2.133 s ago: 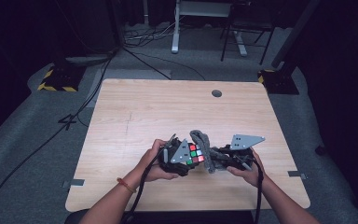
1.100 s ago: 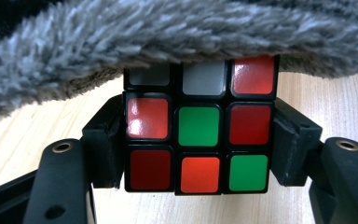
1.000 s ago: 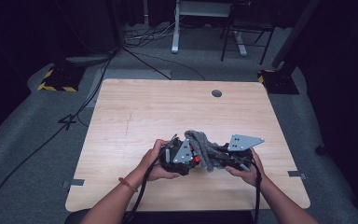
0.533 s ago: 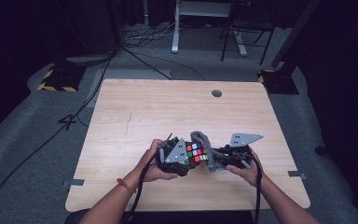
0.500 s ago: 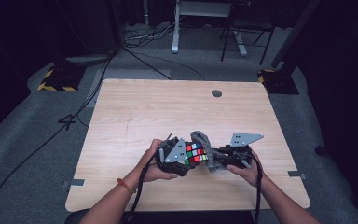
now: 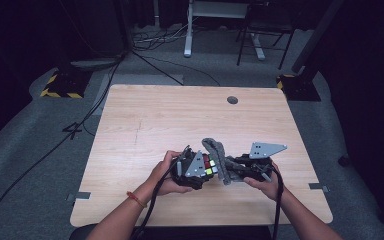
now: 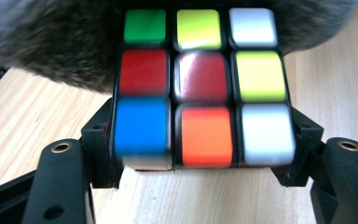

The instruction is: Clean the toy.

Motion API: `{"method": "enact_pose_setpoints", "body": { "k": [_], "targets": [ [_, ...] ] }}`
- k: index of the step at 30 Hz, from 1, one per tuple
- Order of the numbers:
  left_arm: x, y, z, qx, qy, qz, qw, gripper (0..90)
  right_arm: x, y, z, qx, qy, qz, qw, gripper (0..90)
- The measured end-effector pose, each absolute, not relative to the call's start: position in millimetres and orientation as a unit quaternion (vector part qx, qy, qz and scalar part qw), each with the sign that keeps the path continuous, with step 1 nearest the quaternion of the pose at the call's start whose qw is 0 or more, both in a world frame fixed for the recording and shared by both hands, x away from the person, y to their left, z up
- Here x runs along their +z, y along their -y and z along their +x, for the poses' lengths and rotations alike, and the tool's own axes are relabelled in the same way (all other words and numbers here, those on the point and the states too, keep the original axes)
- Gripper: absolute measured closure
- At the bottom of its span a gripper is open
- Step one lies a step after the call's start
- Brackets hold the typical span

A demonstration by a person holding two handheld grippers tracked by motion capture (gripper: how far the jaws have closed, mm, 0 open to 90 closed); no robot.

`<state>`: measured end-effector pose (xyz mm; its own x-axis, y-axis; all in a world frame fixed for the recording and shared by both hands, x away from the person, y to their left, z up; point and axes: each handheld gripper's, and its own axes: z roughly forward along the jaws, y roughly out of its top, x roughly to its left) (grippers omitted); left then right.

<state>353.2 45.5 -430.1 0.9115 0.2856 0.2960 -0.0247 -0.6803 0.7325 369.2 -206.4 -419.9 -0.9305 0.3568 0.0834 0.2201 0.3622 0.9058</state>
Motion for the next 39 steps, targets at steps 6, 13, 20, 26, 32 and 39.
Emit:
{"method": "enact_pose_setpoints", "body": {
  "k": [6,13,20,26,32,39],
  "targets": [
    [-432,-44,353,0.202,-0.070,0.899,0.381,32.9,-419,201,367,0.523,-0.832,0.168,0.080,78.3],
    [-424,-48,352,0.197,-0.068,0.893,0.398,33.1,-429,205,369,0.467,-0.858,0.172,0.126,78.3],
    [-422,-55,353,0.202,-0.072,0.891,0.400,33.2,-438,201,373,0.443,-0.871,0.179,0.117,78.1],
    [-428,-49,354,0.189,-0.069,0.899,0.388,33.2,-421,206,365,0.503,-0.839,0.171,0.115,78.1],
    [-428,-49,356,0.175,-0.082,0.895,0.403,33.2,-421,197,364,0.485,-0.849,0.167,0.129,78.1],
    [-419,-60,358,0.164,-0.091,0.881,0.433,33.2,-438,200,376,0.420,-0.880,0.186,0.121,77.9]
  ]
}}
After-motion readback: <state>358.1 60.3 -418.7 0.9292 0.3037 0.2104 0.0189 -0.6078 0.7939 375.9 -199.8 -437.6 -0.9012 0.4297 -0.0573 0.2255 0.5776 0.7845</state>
